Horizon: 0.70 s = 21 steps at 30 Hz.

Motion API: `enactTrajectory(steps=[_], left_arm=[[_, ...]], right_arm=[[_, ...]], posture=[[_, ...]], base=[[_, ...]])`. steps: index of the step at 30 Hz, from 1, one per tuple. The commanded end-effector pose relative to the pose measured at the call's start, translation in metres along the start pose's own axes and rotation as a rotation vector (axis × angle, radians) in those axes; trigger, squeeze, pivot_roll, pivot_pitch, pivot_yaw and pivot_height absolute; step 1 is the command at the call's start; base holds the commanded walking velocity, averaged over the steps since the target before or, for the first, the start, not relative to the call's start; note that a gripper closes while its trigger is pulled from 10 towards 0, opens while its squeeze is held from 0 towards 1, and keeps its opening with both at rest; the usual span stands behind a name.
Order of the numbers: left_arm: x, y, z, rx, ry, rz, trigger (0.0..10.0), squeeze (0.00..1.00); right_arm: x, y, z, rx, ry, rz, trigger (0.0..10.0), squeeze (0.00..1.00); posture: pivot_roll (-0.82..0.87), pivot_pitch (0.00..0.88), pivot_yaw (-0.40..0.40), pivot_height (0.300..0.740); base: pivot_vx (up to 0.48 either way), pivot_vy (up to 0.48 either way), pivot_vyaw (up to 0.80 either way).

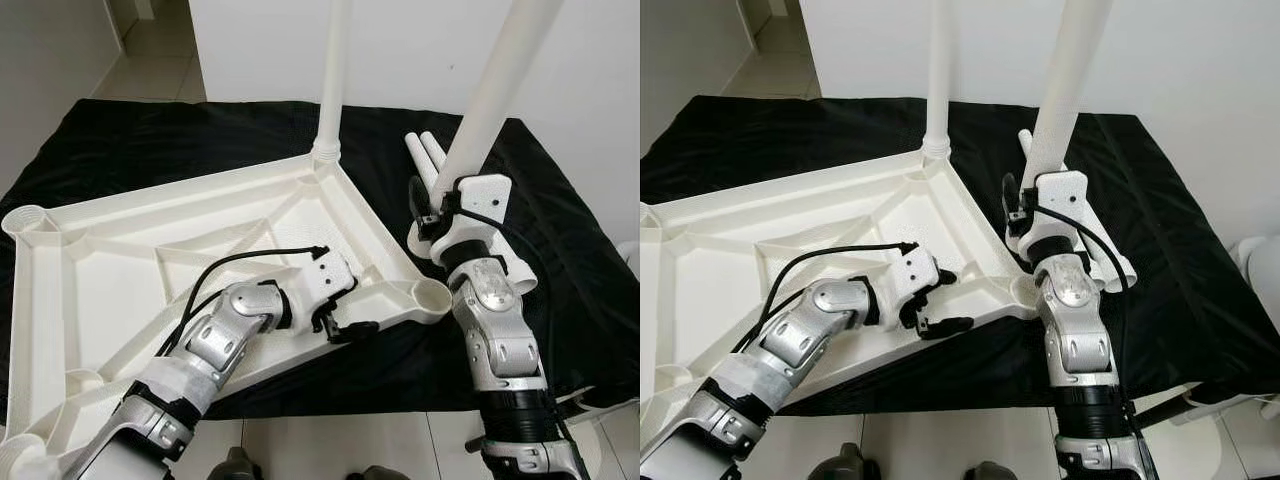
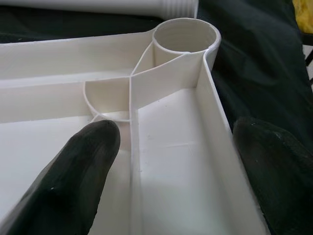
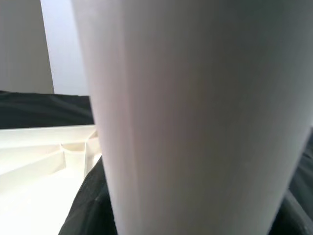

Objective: Building children table

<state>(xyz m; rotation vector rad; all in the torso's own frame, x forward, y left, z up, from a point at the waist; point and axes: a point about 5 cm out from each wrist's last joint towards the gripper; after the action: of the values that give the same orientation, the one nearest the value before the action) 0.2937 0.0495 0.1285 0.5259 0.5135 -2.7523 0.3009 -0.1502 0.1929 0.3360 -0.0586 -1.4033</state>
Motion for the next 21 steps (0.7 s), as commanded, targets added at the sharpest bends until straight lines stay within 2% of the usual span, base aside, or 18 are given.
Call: enactTrajectory(steps=[1,3,6,11,15,21], left_arm=[[-0.013,-0.008,-0.006,-0.059,0.01,0.074,10.0,0.0],[-0.016,-0.011,-0.013,-0.121,0.048,0.105,10.0,0.0],[-0.02,-0.013,-0.019,-0.167,0.067,0.143,10.0,0.0],[-0.026,-0.025,-0.027,-0.203,0.098,0.158,10.0,0.0],[-0.028,-0.034,-0.028,-0.197,0.093,0.129,10.0,0.0],[-0.021,-0.05,-0.023,-0.115,0.118,-0.009,10.0,0.0]], right_arm=[[-0.004,-0.002,0.003,0.025,0.009,0.022,10.0,0.0],[-0.004,-0.004,0.001,0.019,0.011,0.02,10.0,0.0],[-0.004,-0.004,0.002,0.02,0.01,0.017,10.0,0.0],[-0.002,-0.004,0.004,0.027,0.003,0.011,10.0,0.0],[-0.001,-0.004,0.004,0.027,0.004,0.011,10.0,0.0],[-0.001,-0.004,0.002,0.022,0.016,0.016,10.0,0.0]], posture=[[0.03,0.022,-0.015,0.74],[0.03,0.023,-0.016,0.74],[0.03,0.021,-0.016,0.74],[0.03,0.018,-0.013,0.74],[0.03,0.019,-0.015,0.74],[0.03,0.023,-0.013,0.74]], base=[[0.0,0.0,0.0],[0.0,0.0,0.0],[0.0,0.0,0.0],[0.0,0.0,0.0],[0.0,0.0,0.0],[0.0,0.0,0.0]])
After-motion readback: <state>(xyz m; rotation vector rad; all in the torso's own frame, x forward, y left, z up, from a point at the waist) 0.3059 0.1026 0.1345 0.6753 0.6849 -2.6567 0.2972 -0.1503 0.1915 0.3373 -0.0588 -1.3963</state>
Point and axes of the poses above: a point about 5 cm out from each wrist's last joint towards the gripper, its own y axis pointing out of the wrist towards the gripper, its own z axis along the axis of the wrist's last joint, x = y × z, and after that the axes turned 14 degrees about y, right-handed
